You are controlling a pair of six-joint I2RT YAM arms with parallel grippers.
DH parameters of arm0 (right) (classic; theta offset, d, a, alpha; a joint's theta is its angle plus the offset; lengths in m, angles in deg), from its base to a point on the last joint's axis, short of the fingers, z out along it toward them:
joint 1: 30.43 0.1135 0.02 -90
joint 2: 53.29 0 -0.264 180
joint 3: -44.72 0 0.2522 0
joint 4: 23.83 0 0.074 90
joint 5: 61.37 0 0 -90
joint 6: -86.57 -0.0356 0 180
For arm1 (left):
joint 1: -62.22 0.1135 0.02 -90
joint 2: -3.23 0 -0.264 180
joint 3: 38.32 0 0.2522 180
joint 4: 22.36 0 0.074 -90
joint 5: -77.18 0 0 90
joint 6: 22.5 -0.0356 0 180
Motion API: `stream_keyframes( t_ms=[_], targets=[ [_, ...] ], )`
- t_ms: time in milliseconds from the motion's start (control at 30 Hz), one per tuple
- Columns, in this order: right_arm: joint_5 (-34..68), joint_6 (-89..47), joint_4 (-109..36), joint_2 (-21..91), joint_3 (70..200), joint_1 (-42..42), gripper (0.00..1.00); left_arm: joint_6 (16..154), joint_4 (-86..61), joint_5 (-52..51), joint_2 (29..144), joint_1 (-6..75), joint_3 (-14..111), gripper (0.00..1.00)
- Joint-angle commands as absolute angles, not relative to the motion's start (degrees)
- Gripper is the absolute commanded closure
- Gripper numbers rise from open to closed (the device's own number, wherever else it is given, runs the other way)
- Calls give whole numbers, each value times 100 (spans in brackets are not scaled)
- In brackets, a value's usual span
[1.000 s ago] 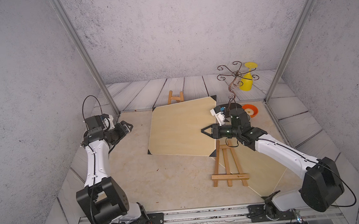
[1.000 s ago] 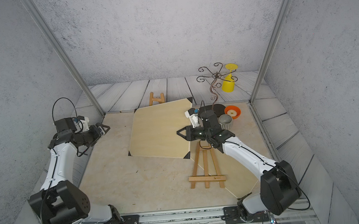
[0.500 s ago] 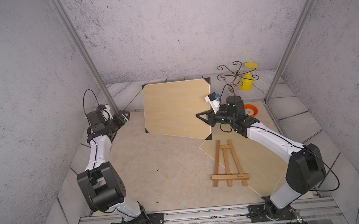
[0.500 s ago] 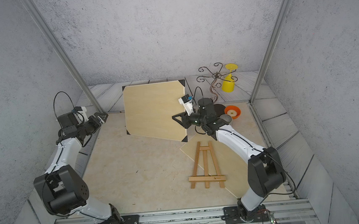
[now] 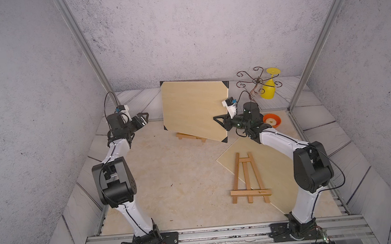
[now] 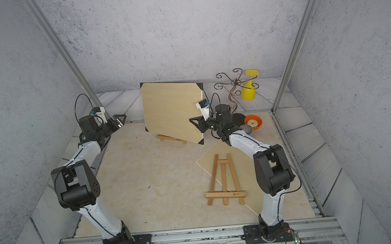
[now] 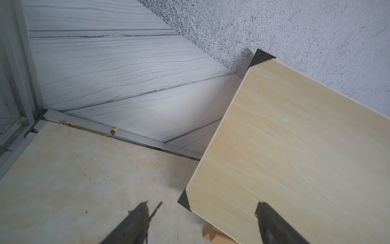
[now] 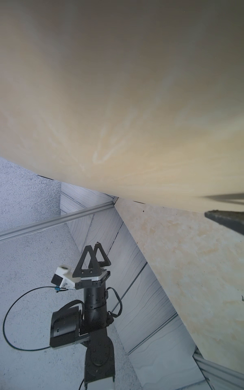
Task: Assemble the easel
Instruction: Place the drawing board on the easel.
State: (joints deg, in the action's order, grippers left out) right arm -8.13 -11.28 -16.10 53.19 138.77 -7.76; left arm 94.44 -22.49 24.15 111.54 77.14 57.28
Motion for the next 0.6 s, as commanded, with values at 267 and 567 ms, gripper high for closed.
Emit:
stream_keyframes(
  t_ms=[267, 567],
  targets=[
    [-1521, -369, 1021, 5747, 14308, -993, 100, 9203, -2993, 2343, 11677, 7487, 5986, 16],
    [-2012, -410, 1421, 5945, 13811, -1280, 100, 9003, -3024, 2336, 11796, 7429, 5955, 16]
  ],
)
